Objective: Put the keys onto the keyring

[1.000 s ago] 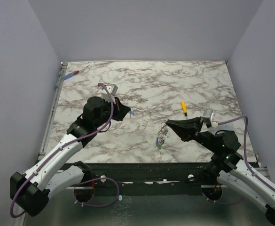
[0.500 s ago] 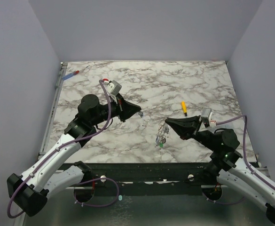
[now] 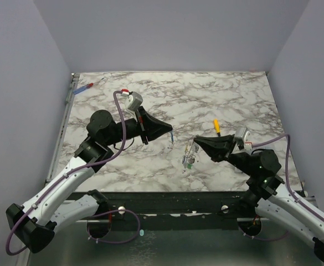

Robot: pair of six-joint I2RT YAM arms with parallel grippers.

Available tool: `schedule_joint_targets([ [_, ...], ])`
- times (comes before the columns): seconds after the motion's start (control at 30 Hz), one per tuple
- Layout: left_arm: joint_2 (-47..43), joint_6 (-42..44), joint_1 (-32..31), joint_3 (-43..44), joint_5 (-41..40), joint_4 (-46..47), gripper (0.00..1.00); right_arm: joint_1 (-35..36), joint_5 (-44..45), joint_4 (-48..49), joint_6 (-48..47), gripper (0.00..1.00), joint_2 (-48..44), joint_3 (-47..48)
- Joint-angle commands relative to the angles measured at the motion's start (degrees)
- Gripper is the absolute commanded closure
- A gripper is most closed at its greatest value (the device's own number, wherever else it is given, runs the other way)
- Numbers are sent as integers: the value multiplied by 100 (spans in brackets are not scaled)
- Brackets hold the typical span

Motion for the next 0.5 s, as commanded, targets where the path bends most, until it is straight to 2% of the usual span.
schedule_joint_targets([
  [0.0, 107, -127, -157, 363, 398, 270, 100, 35, 52, 452, -242, 99, 84, 268],
  [0.47, 454, -65, -497, 527, 495, 315, 100, 35, -130, 513, -463, 99, 410, 562],
])
